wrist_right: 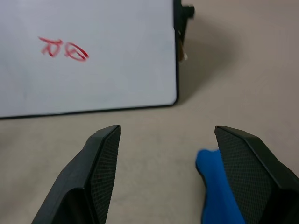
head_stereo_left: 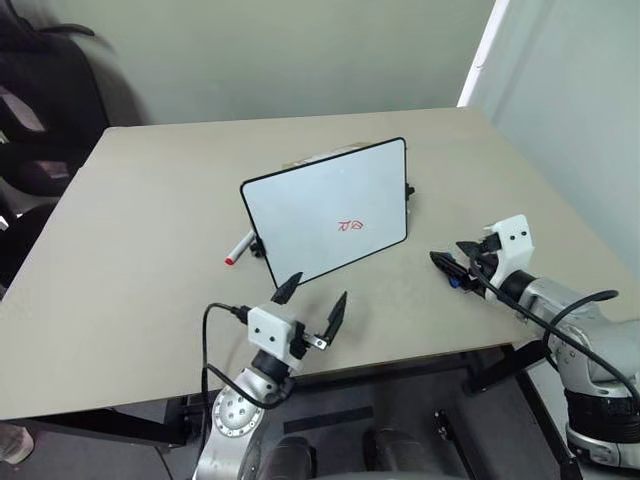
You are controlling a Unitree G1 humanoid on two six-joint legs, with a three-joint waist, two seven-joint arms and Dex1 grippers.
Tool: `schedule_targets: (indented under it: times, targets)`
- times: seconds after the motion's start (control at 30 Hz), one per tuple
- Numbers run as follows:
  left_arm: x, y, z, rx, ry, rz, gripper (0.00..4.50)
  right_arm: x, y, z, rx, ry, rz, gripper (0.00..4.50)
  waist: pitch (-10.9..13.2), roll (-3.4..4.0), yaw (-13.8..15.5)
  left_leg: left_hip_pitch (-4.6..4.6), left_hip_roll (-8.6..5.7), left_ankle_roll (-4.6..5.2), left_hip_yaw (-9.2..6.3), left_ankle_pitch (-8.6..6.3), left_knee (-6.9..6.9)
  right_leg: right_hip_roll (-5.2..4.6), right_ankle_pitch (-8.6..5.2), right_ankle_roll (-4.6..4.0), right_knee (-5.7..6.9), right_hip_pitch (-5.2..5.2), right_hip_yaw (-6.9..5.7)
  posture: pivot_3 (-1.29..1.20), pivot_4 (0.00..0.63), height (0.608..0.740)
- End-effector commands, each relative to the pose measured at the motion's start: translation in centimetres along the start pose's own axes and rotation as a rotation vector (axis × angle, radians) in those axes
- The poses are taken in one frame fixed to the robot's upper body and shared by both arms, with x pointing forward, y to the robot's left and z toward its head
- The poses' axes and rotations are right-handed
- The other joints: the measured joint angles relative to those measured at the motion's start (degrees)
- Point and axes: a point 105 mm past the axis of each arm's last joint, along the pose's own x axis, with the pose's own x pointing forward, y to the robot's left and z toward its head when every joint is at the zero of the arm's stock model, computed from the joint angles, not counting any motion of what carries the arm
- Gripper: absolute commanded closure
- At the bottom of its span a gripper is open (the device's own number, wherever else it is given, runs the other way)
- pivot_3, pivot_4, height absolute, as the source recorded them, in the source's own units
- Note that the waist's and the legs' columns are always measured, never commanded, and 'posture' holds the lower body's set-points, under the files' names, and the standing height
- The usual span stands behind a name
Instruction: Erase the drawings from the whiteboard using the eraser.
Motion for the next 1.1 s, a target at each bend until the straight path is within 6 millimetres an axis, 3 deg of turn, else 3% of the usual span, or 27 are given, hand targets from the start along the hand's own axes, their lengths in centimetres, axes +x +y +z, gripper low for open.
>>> schedule_targets:
  times: [0.03, 0.53, 0.77, 0.9, 1.0, 1.1]
  targets:
    - [0.2, 0.6, 0.6, -0.006, -0.037, 0.005, 0.0, -0.1, -0.7, 0.3, -0.031, 0.032, -0.004, 1.1, 0.0, 0.0, 0.0, -0.01, 0.0, 0.0, 0.0, 0.0, 0.0, 0.0, 0.0, 0.0, 0.0, 0.0, 0.0, 0.0, 0.15, 0.739]
    - [0.9, 0.4, 0.1, -0.018, -0.038, -0.014, 0.0, 2.2, -4.2, -2.0, -0.028, 0.224, -0.064, 1.1, 0.0, 0.03, 0.1, 0.0, 0.0, 0.22, 0.01, 0.12, -0.02, 0.0, 0.02, 0.02, 0.01, 0.01, 0.01, 0.0, 0.15, 0.739]
    - [0.7, 0.2, 0.1, -0.026, -0.036, -0.018, 0.0, 2.7, -4.5, -3.2, -0.048, 0.31, -0.051, 1.1, 0.0, 0.05, 0.1, -0.01, 0.0, 0.22, 0.01, 0.11, -0.02, 0.0, 0.05, 0.04, 0.02, 0.01, 0.01, 0.0, 0.15, 0.739]
    - [0.6, 0.0, 0.0, -0.03, -0.038, -0.019, 0.0, 3.0, -4.7, -2.9, -0.052, 0.307, -0.047, 1.1, 0.0, 0.05, 0.1, 0.0, 0.0, 0.22, 0.01, 0.11, -0.02, 0.0, 0.05, 0.03, 0.02, 0.02, 0.01, 0.0, 0.15, 0.739]
    - [0.6, 0.0, 0.0, -0.031, -0.038, -0.017, 0.0, 3.2, -4.6, -2.6, -0.051, 0.296, -0.036, 1.72, 0.0, 0.06, 0.1, -0.01, 0.0, 0.22, 0.01, 0.11, -0.01, 0.0, 0.05, 0.03, 0.02, 0.01, 0.01, 0.0, 0.15, 0.739]
    - [0.6, 0.0, 0.0, -0.031, -0.039, -0.016, 0.0, 3.2, -4.4, -2.5, -0.056, 0.295, -0.029, 2.7, 0.0, 0.06, 0.1, -0.01, 0.0, 0.23, 0.01, 0.11, -0.01, 0.0, 0.05, 0.02, 0.02, 0.02, 0.0, 0.0, 0.15, 0.739]
